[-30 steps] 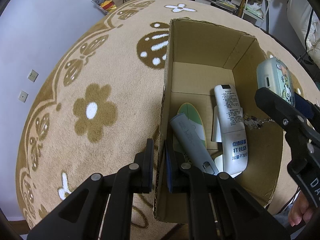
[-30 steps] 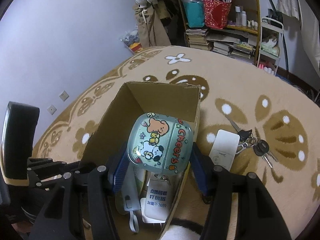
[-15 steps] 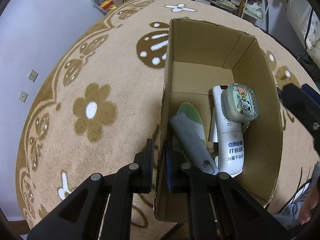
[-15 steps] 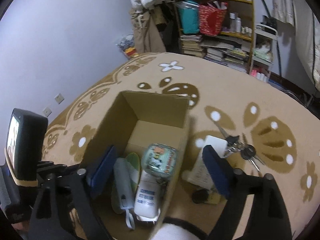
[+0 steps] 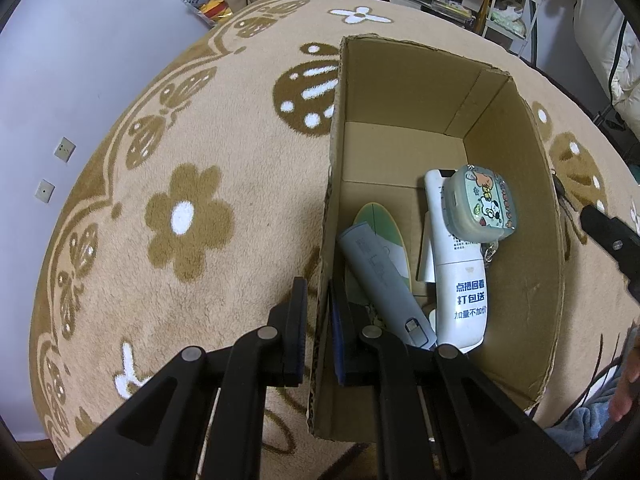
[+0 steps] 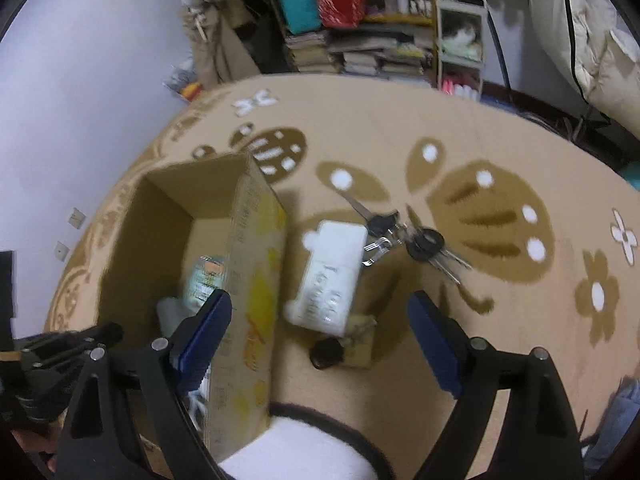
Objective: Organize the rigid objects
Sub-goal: 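Move the right gripper back and grasp the black key with tag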
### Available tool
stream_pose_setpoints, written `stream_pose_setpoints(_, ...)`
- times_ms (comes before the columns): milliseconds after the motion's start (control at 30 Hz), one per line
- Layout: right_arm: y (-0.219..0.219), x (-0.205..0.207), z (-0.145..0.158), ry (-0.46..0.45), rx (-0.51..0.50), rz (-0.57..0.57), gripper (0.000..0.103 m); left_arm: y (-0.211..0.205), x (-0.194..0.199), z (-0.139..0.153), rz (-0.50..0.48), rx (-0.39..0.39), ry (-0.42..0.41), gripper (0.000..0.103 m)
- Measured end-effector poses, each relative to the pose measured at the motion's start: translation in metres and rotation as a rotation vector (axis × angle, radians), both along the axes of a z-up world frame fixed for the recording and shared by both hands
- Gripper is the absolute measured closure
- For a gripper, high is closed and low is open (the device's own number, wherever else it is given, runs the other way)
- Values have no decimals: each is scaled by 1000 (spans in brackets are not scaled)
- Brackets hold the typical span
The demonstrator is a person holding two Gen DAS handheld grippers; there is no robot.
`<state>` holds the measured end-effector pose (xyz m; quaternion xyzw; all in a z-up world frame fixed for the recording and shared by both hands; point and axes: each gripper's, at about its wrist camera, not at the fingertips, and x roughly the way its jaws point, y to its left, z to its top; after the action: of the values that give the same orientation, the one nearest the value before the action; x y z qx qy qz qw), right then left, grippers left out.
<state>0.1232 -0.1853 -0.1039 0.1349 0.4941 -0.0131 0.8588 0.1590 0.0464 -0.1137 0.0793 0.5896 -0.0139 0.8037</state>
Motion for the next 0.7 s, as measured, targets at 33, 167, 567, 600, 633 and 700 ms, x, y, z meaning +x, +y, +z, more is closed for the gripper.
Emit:
stream_pose_setpoints(33, -1, -1, -6, 15, -10, -2, 9, 0, 0, 0, 1, -2, 1, 92)
stream_pose_setpoints(167, -4, 1, -23, 73, -30, -9, 9, 0, 0, 0, 3, -5, 2, 92)
stream_pose_setpoints(567, -8, 10, -89, 282, -59, -46, 9, 0, 0, 0, 4, -7, 3, 92)
stream_pose_setpoints(600, -10, 10, -91, 286, -57, -56, 9, 0, 0, 0, 3, -7, 4, 92)
stream_pose_setpoints(633, -12, 12, -94, 292, -43, -68, 9, 0, 0, 0, 3, -7, 4, 92)
stream_pose_setpoints(700, -16, 13, -100, 302, 10, -93, 9, 0, 0, 0, 1, -5, 3, 92)
